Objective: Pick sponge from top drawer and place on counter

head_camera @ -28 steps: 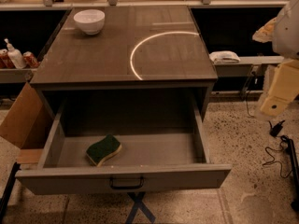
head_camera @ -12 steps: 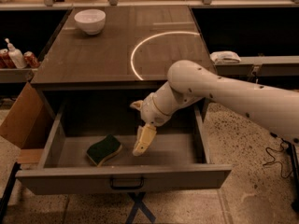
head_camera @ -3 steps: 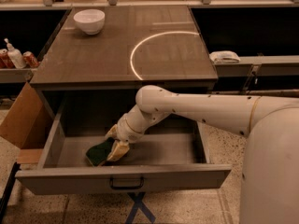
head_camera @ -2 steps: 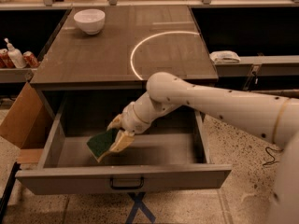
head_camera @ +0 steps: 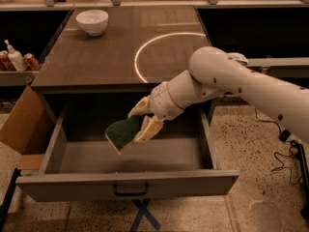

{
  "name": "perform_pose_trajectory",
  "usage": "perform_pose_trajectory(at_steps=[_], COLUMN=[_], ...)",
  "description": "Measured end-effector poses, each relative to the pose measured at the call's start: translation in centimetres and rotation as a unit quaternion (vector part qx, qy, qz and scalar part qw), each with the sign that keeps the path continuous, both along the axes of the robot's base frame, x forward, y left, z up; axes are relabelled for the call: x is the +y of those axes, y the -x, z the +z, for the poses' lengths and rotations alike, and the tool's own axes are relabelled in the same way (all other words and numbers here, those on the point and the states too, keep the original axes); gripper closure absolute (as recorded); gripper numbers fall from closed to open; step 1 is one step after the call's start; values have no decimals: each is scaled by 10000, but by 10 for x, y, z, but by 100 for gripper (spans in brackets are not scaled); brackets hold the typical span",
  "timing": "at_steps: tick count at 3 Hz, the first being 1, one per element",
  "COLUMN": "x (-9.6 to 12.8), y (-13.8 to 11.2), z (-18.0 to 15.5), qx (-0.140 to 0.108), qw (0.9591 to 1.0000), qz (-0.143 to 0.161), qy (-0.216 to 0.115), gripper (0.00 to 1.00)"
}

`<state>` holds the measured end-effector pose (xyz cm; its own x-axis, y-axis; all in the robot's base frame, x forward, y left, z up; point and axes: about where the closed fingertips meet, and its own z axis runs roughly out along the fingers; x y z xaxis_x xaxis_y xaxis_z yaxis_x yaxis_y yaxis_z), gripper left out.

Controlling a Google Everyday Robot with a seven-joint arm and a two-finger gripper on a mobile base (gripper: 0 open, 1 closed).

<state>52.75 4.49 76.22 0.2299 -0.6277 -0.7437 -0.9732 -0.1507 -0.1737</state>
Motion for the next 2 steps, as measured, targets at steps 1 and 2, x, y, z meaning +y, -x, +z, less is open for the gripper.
perform_pose_trajectory(at_steps=[1, 2], x=[0, -16], y=[0, -9], z=[2, 38], qx=[-17, -317], qw=[10000, 9990], qz=[-6, -280], qy=[-6, 109], gripper=[100, 100])
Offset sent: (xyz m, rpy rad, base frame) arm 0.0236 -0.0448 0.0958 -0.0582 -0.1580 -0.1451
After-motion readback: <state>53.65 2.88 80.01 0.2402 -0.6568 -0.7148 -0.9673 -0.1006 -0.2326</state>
